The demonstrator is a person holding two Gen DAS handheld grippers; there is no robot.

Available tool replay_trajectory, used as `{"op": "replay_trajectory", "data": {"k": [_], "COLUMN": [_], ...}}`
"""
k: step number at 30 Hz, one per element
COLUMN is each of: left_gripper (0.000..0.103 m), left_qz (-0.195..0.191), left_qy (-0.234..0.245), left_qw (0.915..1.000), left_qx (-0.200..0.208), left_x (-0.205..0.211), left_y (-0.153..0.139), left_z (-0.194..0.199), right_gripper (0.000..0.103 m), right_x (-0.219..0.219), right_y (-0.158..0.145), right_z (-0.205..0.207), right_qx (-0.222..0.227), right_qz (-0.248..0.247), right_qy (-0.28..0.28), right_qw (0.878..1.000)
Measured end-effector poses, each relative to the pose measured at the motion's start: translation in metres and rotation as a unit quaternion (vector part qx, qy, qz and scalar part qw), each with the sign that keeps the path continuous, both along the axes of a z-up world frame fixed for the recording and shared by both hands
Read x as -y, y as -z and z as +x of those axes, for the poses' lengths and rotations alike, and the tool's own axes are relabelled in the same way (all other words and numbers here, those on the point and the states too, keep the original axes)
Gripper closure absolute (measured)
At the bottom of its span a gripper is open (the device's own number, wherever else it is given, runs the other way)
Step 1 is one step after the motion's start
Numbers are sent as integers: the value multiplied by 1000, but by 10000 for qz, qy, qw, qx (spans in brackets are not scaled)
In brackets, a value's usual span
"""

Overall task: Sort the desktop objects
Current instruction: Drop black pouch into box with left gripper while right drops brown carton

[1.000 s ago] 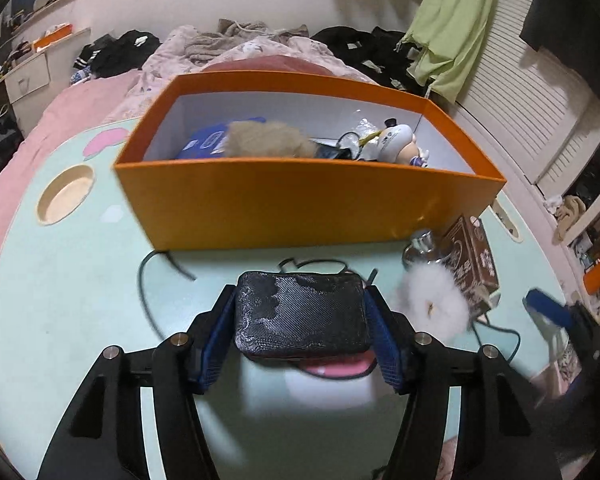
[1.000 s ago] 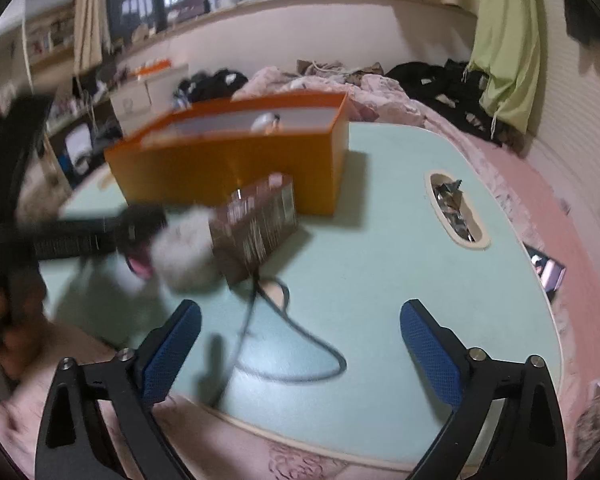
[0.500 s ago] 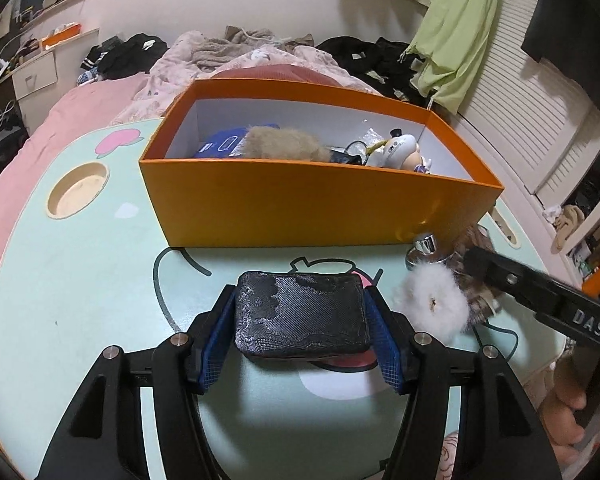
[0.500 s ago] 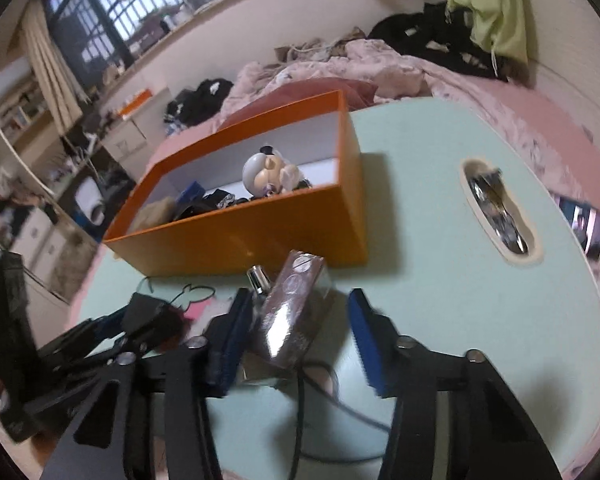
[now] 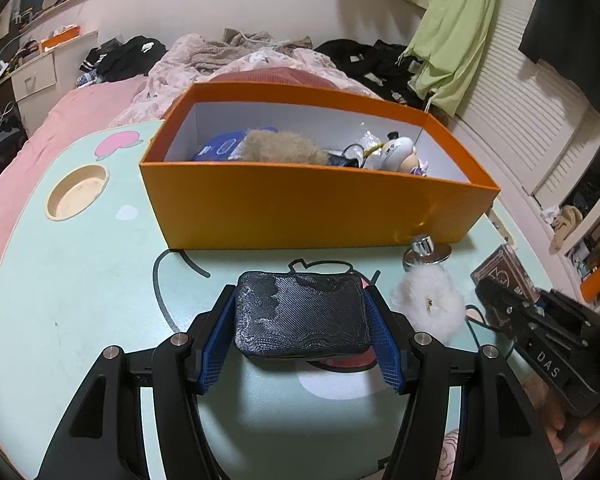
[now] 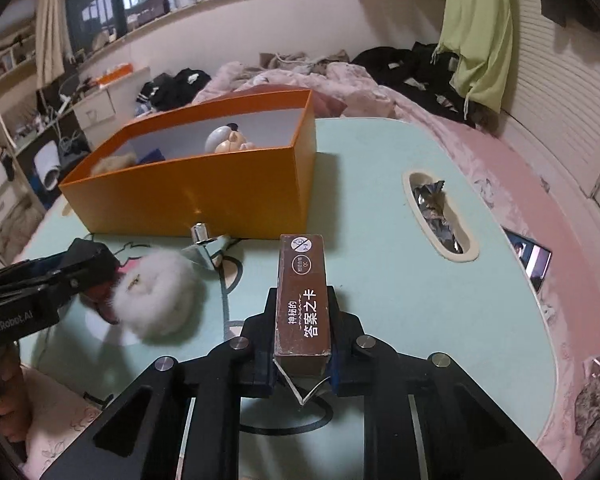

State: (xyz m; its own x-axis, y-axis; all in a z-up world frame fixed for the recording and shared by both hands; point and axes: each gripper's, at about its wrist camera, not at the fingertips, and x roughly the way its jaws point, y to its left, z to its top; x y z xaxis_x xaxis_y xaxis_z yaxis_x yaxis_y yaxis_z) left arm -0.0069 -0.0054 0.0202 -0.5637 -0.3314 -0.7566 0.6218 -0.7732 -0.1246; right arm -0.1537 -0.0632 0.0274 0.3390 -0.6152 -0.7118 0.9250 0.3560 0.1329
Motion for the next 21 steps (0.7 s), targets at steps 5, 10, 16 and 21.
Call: {"op": "replay_trajectory", "data": {"k": [5,10,16,21], "left_gripper": [41,41,41,26], "left_qz": [14,-202,-290,33], "left_qy": [173,543,498,278], "left_qw": [9994,9961,9959,9992], "left_qx": [-283,-672,-697,-286], "left_x": [-1,-5,24,58], "left_y": [-15,-60,-92,-61], "left_z": [10,4,-42,-79], "right_gripper": [85,85,84,51], "right_x": [2,16,73,108], "right_y": [-13,-62,-83,-59], "right_z": [-18,-10,40,56], "right_qx": [569,892,715,388], "right_qz": [-13,-322,-247,101], "right_qy": [-78,-367,-616,-338], "right_qw": [9983,9948,9952,9986]}}
